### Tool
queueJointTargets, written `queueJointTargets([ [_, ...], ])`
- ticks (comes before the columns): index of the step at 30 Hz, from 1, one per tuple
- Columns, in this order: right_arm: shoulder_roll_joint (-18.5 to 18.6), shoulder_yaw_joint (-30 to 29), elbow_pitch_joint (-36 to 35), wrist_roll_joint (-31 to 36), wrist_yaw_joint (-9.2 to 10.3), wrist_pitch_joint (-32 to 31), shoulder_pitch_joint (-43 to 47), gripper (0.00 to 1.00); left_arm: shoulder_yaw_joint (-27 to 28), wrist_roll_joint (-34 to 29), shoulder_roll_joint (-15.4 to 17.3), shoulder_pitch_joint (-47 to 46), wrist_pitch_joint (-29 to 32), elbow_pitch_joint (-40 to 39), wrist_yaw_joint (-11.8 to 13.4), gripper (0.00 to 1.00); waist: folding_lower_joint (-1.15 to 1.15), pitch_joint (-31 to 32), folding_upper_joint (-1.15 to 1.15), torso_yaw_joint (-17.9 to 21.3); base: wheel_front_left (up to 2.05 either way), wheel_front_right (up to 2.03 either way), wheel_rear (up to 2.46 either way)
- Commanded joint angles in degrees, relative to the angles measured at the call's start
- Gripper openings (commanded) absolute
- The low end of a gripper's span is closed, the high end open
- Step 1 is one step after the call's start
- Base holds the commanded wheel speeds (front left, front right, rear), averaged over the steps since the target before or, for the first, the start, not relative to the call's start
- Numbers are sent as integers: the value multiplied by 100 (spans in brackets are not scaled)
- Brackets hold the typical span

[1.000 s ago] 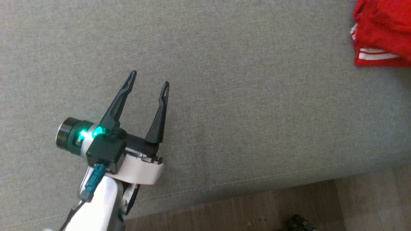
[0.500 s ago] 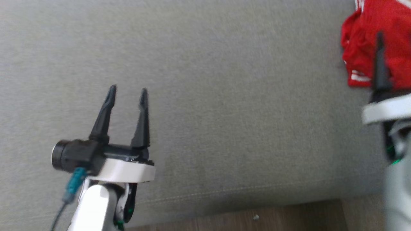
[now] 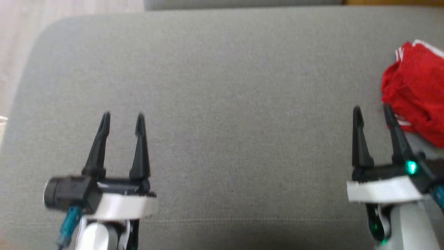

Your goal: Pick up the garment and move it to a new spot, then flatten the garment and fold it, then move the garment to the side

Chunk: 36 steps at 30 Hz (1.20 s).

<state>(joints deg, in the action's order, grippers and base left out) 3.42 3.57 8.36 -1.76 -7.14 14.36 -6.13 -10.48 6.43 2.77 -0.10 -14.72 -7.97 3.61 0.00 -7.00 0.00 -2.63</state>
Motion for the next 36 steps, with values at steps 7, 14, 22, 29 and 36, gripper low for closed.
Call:
queueJointTargets([
  [7,-52,76,-544,-55,-35,62,563,100,194,-151,11,413,-28,-58,73,100,0,464,0,-120,0,0,0],
  [14,-53,-128,-370,-116,-35,63,806,100,162,-222,11,612,-28,147,62,100,0,568,0,-31,0,0,0],
  [22,-54,-130,-368,-173,-35,63,794,100,178,-196,11,585,-28,372,-2,100,0,569,0,30,0,0,0],
  [29,-54,-115,-366,-173,-35,63,809,100,189,-194,11,587,-28,421,0,100,0,582,0,51,0,0,0],
  [36,-66,-255,27,-189,2,-13,964,0,-12,-189,-1,838,5,824,25,0,0,578,0,61,0,0,0],
])
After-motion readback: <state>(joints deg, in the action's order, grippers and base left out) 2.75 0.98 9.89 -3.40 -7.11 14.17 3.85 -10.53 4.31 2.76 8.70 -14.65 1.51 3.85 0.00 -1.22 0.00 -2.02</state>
